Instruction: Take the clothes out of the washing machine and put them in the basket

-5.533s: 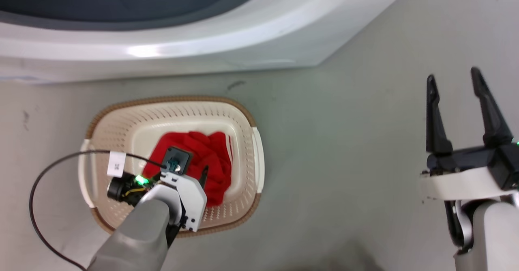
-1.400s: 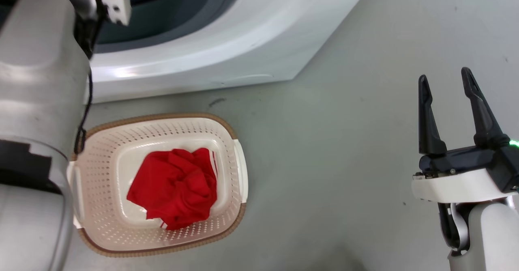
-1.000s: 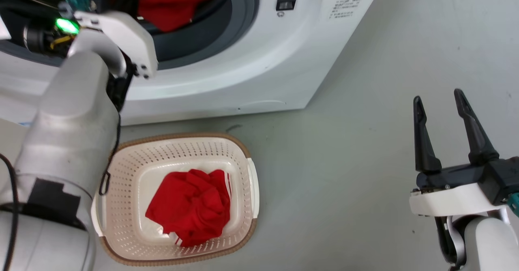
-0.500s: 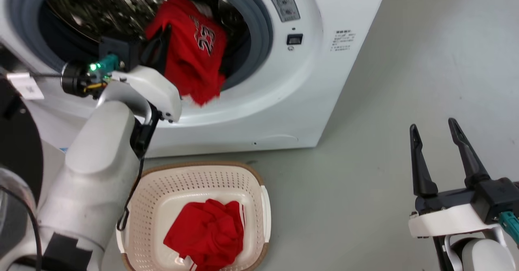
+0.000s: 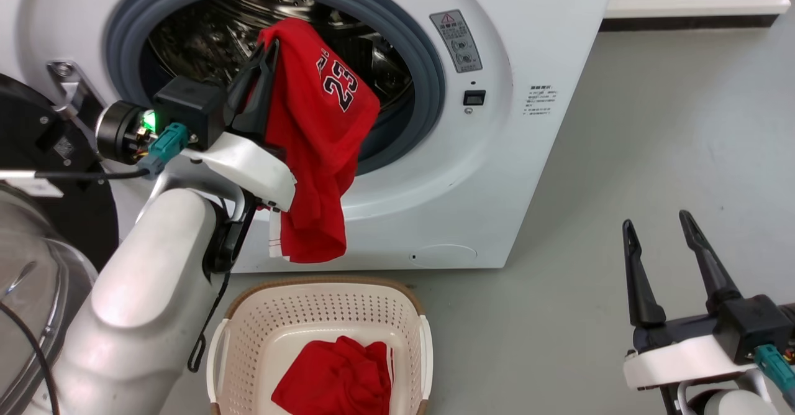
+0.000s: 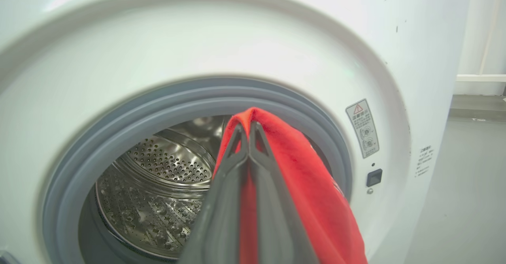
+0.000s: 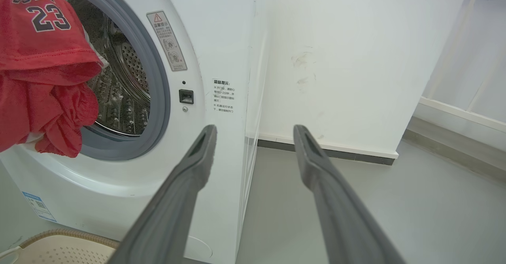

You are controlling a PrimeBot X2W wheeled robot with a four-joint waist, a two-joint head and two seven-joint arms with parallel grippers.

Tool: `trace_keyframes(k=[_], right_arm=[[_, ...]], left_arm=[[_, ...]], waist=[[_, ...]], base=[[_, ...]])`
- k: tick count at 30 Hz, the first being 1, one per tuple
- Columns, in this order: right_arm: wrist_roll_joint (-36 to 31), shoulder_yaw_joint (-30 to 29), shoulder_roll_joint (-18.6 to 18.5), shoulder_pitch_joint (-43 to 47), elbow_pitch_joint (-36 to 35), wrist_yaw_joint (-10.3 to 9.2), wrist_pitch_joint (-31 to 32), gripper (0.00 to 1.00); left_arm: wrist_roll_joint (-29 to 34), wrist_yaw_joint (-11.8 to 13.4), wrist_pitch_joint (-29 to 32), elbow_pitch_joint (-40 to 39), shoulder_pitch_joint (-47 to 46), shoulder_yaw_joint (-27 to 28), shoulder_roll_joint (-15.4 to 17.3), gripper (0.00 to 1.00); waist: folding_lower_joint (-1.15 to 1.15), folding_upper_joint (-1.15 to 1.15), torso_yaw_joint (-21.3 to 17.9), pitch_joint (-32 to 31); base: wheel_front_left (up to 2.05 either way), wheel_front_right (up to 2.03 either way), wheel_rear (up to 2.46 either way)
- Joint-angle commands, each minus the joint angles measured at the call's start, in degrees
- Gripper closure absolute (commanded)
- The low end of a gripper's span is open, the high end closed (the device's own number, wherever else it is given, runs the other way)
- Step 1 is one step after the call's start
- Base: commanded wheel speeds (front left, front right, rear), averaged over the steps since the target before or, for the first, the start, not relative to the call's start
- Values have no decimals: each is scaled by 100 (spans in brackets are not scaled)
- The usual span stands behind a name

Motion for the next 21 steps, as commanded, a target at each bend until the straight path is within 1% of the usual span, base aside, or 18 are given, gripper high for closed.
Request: trace_keyframes(k=[1,7,11,17,21], right_arm=[[-5,12,6,101,2,-4,-11,0],[15,4,6,203,8,-4,-11,0],[19,5,6,237,-6,-4,-11,0],[-11,7,6,264,-36,-4,-11,0],[-34,6,6,200,-59,-4,-11,0]], left_arm=[[31,34,9,-49,68,10,25,100],[67,436,232,-1189,558,96,244,100],[105,648,389,-1841,914,92,378,100],[161,868,579,-2551,1467,-3,541,100],[103,968,642,-2784,1854,-49,628,100]], waist=[[1,0,23,-38],[1,0,70,-175],[1,0,100,-202],[1,0,155,-141],[1,0,188,-17]], base=[[0,0,0],[0,0,0],[0,0,0],[0,0,0],[0,0,0]])
